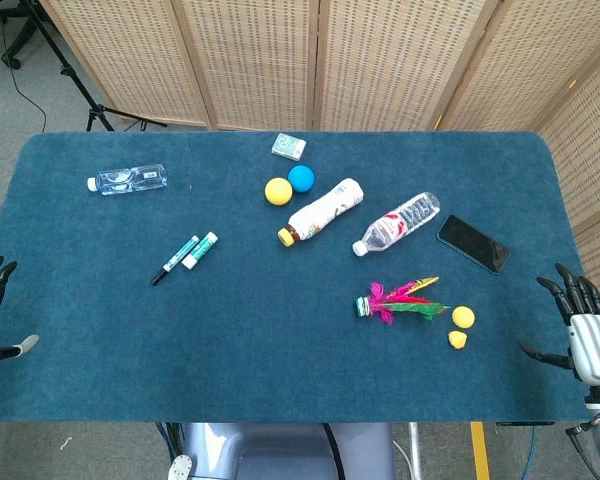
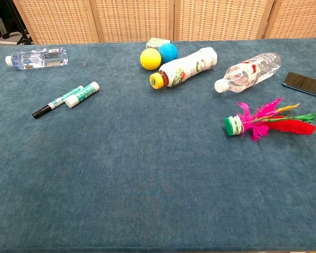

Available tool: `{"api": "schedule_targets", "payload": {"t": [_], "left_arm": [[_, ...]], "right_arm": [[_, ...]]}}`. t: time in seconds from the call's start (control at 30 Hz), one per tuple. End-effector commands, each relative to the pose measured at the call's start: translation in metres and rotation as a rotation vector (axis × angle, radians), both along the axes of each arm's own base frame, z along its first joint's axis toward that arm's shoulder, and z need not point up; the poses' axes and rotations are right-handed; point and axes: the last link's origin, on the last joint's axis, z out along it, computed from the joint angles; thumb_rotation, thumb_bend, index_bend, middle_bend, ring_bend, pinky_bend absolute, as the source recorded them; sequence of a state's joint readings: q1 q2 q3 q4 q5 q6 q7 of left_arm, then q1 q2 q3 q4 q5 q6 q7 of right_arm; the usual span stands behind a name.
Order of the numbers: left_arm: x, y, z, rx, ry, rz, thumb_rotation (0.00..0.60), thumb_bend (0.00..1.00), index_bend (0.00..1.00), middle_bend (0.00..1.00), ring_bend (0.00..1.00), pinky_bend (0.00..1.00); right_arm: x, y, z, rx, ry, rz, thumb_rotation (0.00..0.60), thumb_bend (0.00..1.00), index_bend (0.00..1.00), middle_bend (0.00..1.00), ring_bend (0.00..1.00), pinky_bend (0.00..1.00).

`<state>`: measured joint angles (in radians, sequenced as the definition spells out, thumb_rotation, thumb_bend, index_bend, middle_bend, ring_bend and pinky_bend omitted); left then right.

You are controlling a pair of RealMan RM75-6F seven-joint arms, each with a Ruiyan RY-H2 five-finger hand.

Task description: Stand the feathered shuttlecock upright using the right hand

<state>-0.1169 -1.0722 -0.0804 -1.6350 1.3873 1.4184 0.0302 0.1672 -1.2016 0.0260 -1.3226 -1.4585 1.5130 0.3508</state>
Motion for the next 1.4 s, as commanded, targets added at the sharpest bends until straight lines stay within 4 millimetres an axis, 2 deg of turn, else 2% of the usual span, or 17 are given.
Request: {"api": "schedule_targets", "payload": {"t": [0.03, 0.2, 0.43, 0.57, 0.67, 0.73, 0.77, 0.93, 1.07, 1.4], "left_arm": [[0.000, -0.001, 0.001, 0.003, 0.000, 0.001, 0.600, 0.00, 0.00, 0.00, 0.00, 0.00], [0.000, -0.001, 0.003, 0.010, -0.008, 0.006, 0.600, 0.00, 0.00, 0.00, 0.00, 0.00], [0.000, 0.002, 0.002, 0.009, -0.006, 0.009, 0.600, 0.00, 0.00, 0.00, 0.00, 0.00], [0.001, 0.005, 0.000, 0.006, 0.002, 0.015, 0.600, 0.00, 0.00, 0.00, 0.00, 0.00], [0.000, 0.005, 0.000, 0.008, 0.004, 0.019, 0.600, 0.00, 0.00, 0.00, 0.00, 0.00], [0.001, 0.004, 0.000, 0.011, 0.004, 0.019, 0.600, 0.00, 0.00, 0.00, 0.00, 0.00], [0.001, 0.004, 0.001, 0.014, 0.003, 0.019, 0.600, 0.00, 0.00, 0.00, 0.00, 0.00], [-0.001, 0.003, 0.002, 0.018, -0.004, 0.023, 0.600, 0.00, 0.00, 0.00, 0.00, 0.00], [-0.003, 0.005, 0.003, 0.014, -0.007, 0.029, 0.600, 0.00, 0.00, 0.00, 0.00, 0.00], [-0.004, 0.006, 0.005, 0.017, -0.016, 0.037, 0.600, 0.00, 0.00, 0.00, 0.00, 0.00]], "right_arm": [[-0.002, 0.000, 0.001, -0.003, 0.002, -0.008, 0.600, 0.00, 0.15, 0.01, 0.00, 0.00], [-0.004, -0.003, -0.002, 0.029, 0.005, -0.010, 0.600, 0.00, 0.17, 0.01, 0.00, 0.00], [0.008, -0.026, -0.017, 0.144, 0.004, 0.063, 0.600, 0.00, 0.31, 0.01, 0.00, 0.00], [0.026, -0.043, -0.030, 0.186, 0.031, 0.140, 0.600, 0.12, 0.40, 0.03, 0.00, 0.00], [0.036, -0.049, -0.039, 0.213, 0.036, 0.165, 0.600, 0.16, 0.42, 0.03, 0.00, 0.00], [0.046, -0.054, -0.052, 0.239, 0.051, 0.191, 0.600, 0.20, 0.43, 0.04, 0.00, 0.00], [0.053, -0.058, -0.066, 0.271, 0.063, 0.208, 0.600, 0.21, 0.44, 0.05, 0.00, 0.00], [0.060, -0.068, -0.087, 0.293, 0.102, 0.203, 0.600, 0.26, 0.44, 0.05, 0.00, 0.00], [0.063, -0.076, -0.100, 0.294, 0.147, 0.211, 0.600, 0.26, 0.44, 0.05, 0.00, 0.00], [0.065, -0.084, -0.117, 0.298, 0.189, 0.216, 0.600, 0.40, 0.46, 0.06, 0.00, 0.00]]}}
